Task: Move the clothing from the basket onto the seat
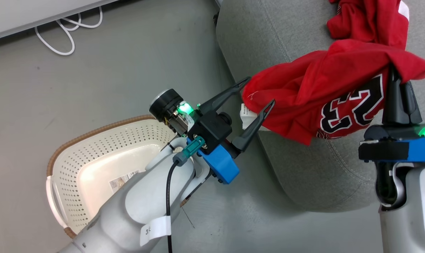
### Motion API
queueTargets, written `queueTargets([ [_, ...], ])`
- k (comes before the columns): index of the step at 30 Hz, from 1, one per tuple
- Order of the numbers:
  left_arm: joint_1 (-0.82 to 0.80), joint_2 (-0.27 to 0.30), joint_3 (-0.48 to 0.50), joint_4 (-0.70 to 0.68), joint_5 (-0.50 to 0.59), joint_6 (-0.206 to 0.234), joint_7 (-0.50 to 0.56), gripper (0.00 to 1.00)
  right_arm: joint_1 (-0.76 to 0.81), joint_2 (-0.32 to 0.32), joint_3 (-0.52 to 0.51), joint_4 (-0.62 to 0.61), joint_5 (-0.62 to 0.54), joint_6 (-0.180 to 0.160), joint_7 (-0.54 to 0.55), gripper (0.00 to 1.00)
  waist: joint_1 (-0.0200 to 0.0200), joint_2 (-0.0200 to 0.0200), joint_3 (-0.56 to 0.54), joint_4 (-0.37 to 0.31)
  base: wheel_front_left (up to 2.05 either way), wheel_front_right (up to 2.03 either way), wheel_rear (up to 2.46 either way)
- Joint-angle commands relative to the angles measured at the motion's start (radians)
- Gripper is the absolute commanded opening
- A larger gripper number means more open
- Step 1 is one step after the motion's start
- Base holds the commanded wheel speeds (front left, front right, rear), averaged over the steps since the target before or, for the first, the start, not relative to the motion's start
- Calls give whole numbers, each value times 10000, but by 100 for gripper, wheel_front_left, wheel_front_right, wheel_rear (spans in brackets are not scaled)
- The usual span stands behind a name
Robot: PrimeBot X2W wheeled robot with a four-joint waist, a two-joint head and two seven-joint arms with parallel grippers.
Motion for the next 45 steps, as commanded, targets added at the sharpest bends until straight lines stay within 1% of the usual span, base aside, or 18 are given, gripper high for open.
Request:
queueTargets([
  [1, -163, 80, 75, -51, 72, -17, -48, 100, -193, 4, -12, -112, -1, 1, -11, 0, 0, -1, 91, 37, 0, 0, 0],
  [4, -309, 162, 131, -103, 156, 36, -48, 100, -597, 2, -44, -281, 25, 1, -11, 0, 0, -1, 336, 84, 0, 0, 0],
  [8, -620, 285, 198, -279, 261, 145, -42, 100, -1729, 2, -294, -756, -59, 1, -10, 0, 0, -1, 976, 193, 0, 0, 0],
  [9, -620, 285, 198, -279, 261, 145, -42, 100, -1729, 2, -294, -756, -59, 1, -10, 0, 0, -1, 976, 193, 0, 0, 0],
  [13, -985, 469, 204, -480, 410, 161, 88, 100, -3048, -7, -814, -1029, -369, 1, -11, 0, 0, -1, 1721, 303, 0, 0, 0],
  [16, -1274, 621, 233, -659, 517, 187, 207, 100, -4192, -319, -1344, -1222, -580, 1, -11, 0, 0, -1, 2311, 383, 0, 0, 0],
  [20, -1631, 851, 268, -998, 657, 231, 422, 100, -5734, -1024, -2361, -1207, -590, 1, -10, 0, 0, -1, 3105, 410, 0, 0, 0],
  [22, -1794, 989, 294, -1148, 715, 226, 521, 100, -6382, -1577, -2847, -1003, -560, 1, -10, 0, 0, -1, 3450, 401, 0, 0, 0],
  [25, -1978, 1149, 310, -1403, 782, 251, 683, 100, -7133, -2478, -3302, -486, -420, 1, -10, 0, 0, -1, 3915, 353, 0, 0, 0],
  [28, -2101, 1270, 289, -1616, 861, 278, 815, 100, -7419, -3228, -3668, 315, -555, 1, -10, 0, 0, -1, 4247, 312, 0, 0, 0],
  [31, -2162, 1294, 207, -1781, 865, 276, 909, 100, -7270, -3662, -4109, 1310, -808, 1, -10, 0, 0, -1, 4462, 331, 0, 0, 0],
  [34, -2128, 1306, 120, -1932, 875, 273, 957, 100, -6795, -3815, -4149, 2262, -1151, 1, -8, 0, 0, -1, 4553, 350, 0, 0, 0],
  [36, -2089, 1335, 89, -2026, 861, 294, 979, 100, -6486, -3767, -4122, 2822, -1344, -1, -10, 0, 0, -1, 4588, 343, 0, 0, 0],
  [40, -2053, 1410, 16, -2159, 861, 295, 1010, 100, -5896, -3308, -4200, 3566, -1504, 1, -9, 0, 0, -1, 4586, 338, 0, 0, 0],
  [45, -2054, 1427, -77, -2262, 841, 304, 1070, 100, -5450, -2729, -4252, 4115, -1650, 1, -9, 0, 0, -1, 4569, 358, 0, 0, 0],
])
